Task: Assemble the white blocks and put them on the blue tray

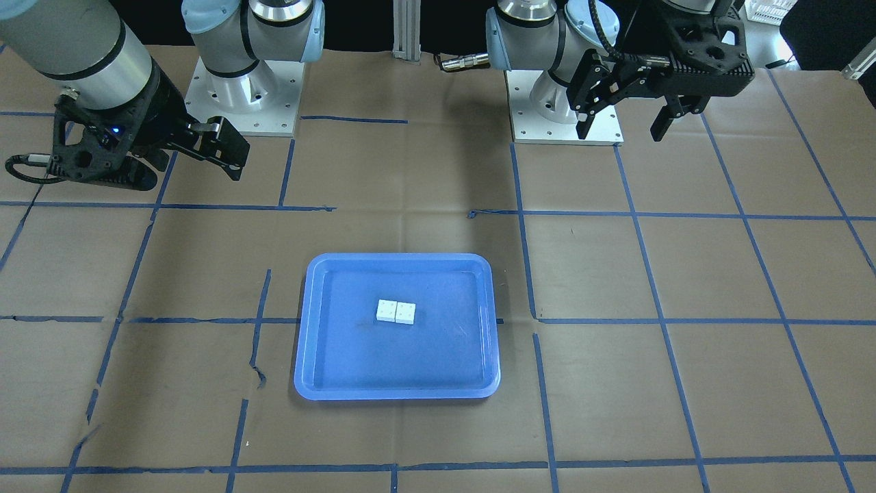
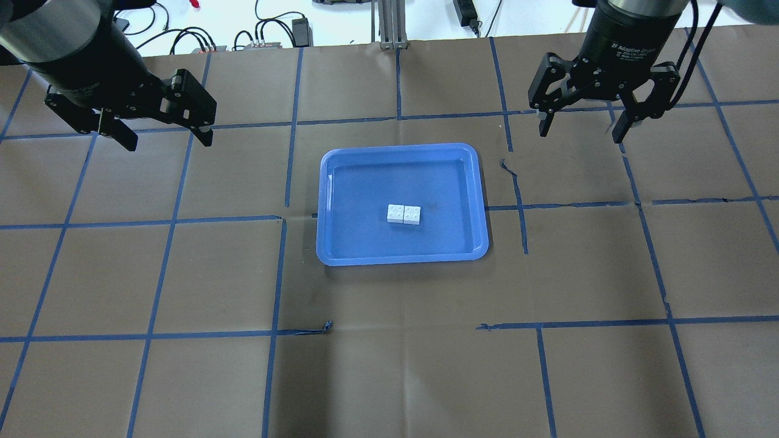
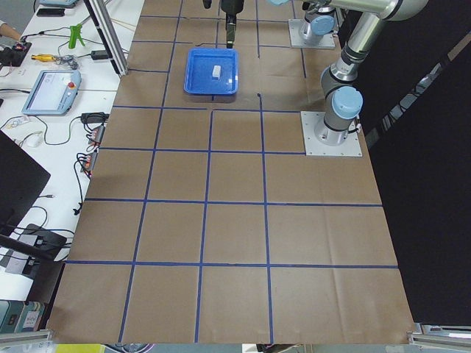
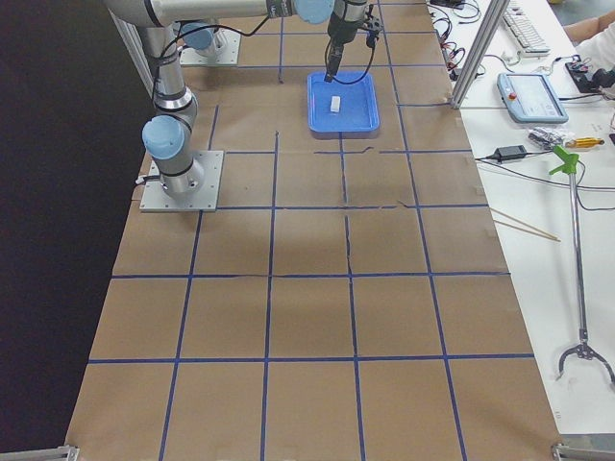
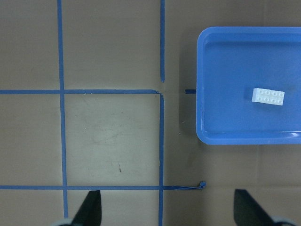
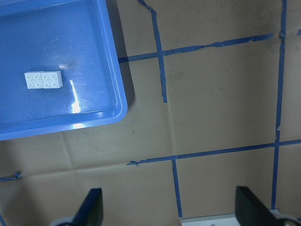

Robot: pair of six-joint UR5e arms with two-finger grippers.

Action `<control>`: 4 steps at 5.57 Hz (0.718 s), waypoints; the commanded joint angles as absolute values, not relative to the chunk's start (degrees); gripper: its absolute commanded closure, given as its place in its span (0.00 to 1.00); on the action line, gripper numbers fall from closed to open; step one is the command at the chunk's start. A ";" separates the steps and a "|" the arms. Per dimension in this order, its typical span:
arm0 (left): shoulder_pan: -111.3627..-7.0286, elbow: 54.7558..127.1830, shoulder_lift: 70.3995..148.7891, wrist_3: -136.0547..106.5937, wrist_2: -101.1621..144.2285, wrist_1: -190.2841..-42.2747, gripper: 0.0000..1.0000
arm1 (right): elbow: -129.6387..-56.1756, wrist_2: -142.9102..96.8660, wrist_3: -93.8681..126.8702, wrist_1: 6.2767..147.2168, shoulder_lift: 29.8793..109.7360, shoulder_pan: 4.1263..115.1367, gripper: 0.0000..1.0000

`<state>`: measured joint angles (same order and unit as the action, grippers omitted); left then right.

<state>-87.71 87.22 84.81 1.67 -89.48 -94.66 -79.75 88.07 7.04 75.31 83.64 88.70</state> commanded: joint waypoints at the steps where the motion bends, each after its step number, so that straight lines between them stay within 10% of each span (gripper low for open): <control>1: -87.71 87.28 84.81 1.67 -89.21 -94.66 0.01 | -80.41 92.00 9.47 75.41 84.02 88.77 0.00; 4: -87.54 87.36 84.81 1.67 -89.21 -94.66 0.01 | -80.42 91.14 9.58 75.50 84.55 88.77 0.00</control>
